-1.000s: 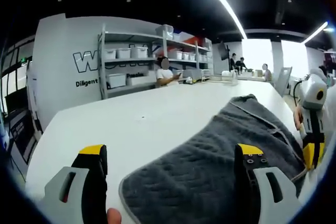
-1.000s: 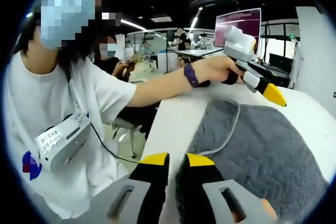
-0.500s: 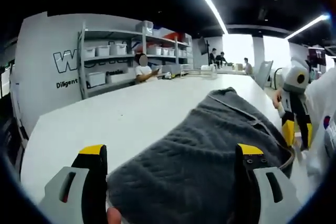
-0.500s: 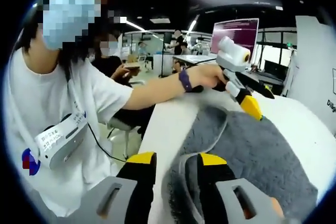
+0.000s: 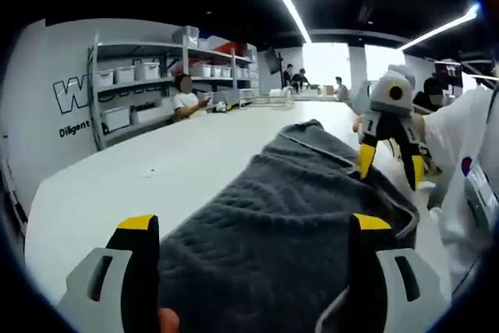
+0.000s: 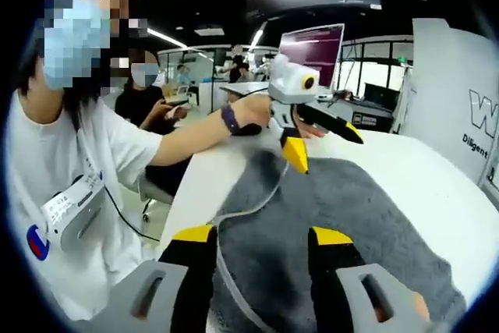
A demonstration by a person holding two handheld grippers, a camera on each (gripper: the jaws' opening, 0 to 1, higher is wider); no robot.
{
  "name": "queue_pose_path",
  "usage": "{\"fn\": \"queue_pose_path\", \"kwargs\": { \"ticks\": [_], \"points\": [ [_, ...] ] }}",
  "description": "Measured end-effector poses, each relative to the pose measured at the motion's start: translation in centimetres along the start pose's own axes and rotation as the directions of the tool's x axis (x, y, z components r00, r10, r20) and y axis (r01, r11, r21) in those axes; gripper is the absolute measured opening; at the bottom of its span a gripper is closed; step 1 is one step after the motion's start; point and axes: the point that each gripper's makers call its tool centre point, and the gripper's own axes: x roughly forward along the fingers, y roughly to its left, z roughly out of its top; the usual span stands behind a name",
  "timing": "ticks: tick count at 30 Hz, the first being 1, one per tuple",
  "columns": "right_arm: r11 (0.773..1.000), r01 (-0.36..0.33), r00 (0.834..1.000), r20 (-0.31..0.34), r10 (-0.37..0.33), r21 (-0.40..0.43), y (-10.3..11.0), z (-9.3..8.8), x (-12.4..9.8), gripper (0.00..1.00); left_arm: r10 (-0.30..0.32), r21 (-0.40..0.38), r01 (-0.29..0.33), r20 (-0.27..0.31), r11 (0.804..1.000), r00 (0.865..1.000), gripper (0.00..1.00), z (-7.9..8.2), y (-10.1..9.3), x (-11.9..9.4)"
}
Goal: Open the folded towel by lifting each exposed corner and separating the folded layers until the towel lies flat within the target outline without major curled edges
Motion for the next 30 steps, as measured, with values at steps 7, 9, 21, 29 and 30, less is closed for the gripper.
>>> {"fn": "queue_pose_path", "kwargs": {
  "ticks": [7, 9, 21, 29, 30],
  "points": [
    [0.994, 0.097, 0.995, -0.037, -0.095, 0.046, -2.8, -1.8, -1.1, 0.63, -0.028, 0.009, 0.028, -0.013, 1.0, 1.0, 0.99, -0.2, -0.4, 0.1],
    [0.99, 0.122, 0.992, -0.047, -0.119, 0.071, -3.6, -2.2, -1.3, 0.71, -0.029, 0.009, 0.029, -0.014, 1.0, 0.999, 0.99, -0.2, -0.6, 0.1],
    [0.97, 0.189, 0.978, -0.121, -0.171, 0.151, -5.6, -4.7, -1.7, 0.99, -0.034, 0.014, 0.035, -0.025, 0.999, 0.999, 0.99, -0.4, -0.5, 0.2],
    [0.959, 0.227, 0.966, -0.165, -0.2, 0.17, -6.6, -6.0, -2.1, 0.99, -0.039, 0.02, 0.04, -0.033, 0.999, 0.999, 0.99, -0.4, -0.4, 0.3],
    [0.958, 0.231, 0.965, -0.168, -0.203, 0.169, -6.7, -6.1, -2.1, 0.99, -0.039, 0.019, 0.04, -0.033, 0.999, 0.999, 0.99, -0.4, -0.2, 0.2]
  ]
}}
